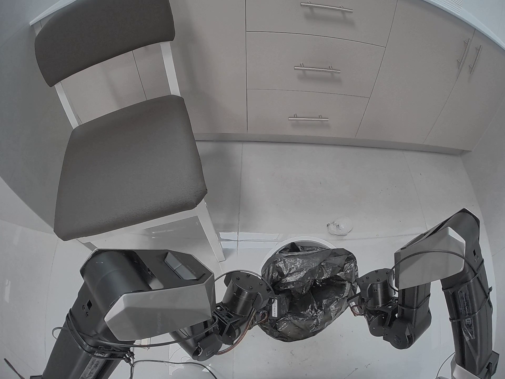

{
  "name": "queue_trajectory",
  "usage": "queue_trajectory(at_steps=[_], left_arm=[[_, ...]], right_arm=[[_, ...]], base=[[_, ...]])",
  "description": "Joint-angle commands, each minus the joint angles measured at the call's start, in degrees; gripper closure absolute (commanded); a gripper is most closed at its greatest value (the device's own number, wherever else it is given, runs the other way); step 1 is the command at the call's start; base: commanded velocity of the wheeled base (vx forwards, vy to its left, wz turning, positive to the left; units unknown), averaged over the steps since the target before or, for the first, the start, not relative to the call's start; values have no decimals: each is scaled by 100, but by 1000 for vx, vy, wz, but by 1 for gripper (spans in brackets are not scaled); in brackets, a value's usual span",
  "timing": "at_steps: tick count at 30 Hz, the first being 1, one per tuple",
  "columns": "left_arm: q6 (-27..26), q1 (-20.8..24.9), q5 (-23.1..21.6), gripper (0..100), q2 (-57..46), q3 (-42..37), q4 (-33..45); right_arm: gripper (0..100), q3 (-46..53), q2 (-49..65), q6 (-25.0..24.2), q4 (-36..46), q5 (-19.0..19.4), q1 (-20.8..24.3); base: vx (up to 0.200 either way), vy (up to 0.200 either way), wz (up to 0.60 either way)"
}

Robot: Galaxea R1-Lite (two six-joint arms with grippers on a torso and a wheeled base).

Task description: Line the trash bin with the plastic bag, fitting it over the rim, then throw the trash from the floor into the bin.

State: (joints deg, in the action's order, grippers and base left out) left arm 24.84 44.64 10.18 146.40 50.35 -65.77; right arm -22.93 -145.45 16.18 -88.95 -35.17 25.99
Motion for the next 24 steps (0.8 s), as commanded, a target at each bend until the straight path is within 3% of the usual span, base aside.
queue_trajectory(at_steps=[1,19,24], left_arm=[[3,1,2,100,3,-16,-6],[29,-8,160,100,20,-7,-147],[38,-26,256,100,73,-16,-367]], right_arm=[[0,69,183,-27,-105,28,20],[0,228,1203,-27,-105,54,222],[0,-660,746,79,-105,353,424]], base=[[0,0,0],[0,0,0],[0,0,0]])
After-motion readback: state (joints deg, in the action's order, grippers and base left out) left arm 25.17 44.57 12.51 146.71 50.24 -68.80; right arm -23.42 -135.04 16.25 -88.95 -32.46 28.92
